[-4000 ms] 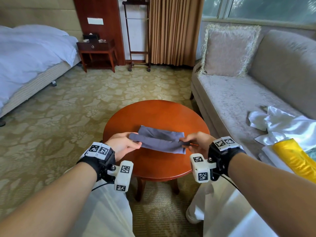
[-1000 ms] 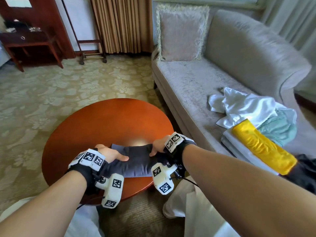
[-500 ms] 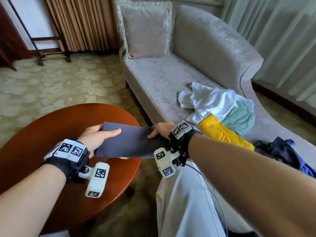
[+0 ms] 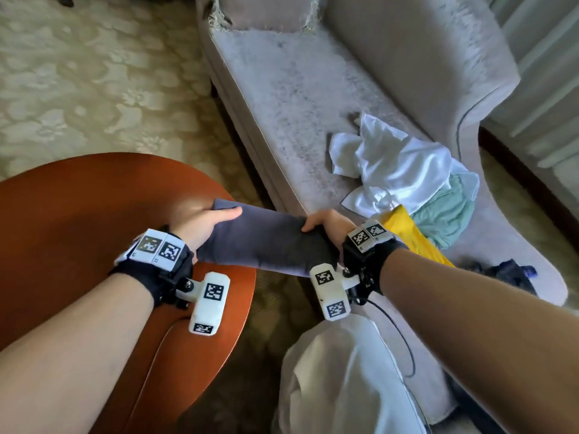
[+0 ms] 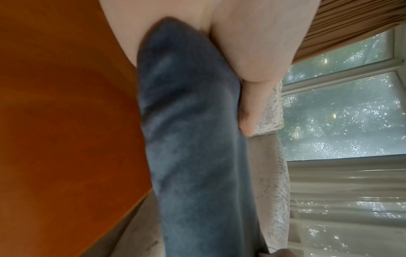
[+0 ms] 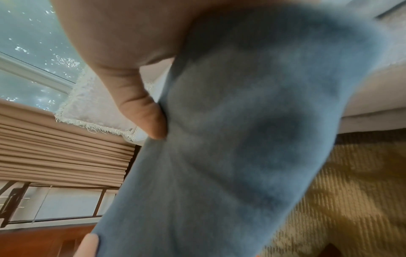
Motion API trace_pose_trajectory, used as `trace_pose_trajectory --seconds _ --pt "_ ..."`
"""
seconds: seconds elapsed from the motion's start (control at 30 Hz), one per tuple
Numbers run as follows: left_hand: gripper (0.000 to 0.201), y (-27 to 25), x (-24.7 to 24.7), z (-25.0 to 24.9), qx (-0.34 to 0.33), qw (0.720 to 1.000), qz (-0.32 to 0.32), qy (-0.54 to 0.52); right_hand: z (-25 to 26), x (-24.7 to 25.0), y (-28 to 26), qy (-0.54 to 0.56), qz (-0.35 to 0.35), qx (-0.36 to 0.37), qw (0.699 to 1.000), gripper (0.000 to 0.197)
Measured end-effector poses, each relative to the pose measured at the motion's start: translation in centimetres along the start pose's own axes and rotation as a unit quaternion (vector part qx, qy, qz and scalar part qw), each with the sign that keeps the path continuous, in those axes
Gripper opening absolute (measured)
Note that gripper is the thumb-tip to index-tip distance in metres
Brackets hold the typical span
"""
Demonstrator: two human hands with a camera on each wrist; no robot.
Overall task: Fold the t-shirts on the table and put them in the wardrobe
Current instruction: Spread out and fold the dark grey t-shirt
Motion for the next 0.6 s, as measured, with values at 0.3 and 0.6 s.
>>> trace_pose_trajectory --seconds 0.3,0.6 --pt "0.022 -6.5 -5.4 -2.2 -0.066 0.997 0.018 -0.035 -3.2 7.2 -5.5 0.031 -0.040 0.089 0.995 0.067" --pt "0.030 -14.7 -17.7 -2.8 -0.110 0.985 0.101 0.087 -14.4 18.1 -10.0 0.043 -0.030 0.044 0.998 0.052"
Point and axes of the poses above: each hand's wrist, its own y-axis towards the middle knuckle, its own x-axis out of the back of the hand, z = x × y, the point moved 5 cm from there along y, towards the middle knuckle, and after that the axes turned 6 degrees about -y, right-handed, at the moved point
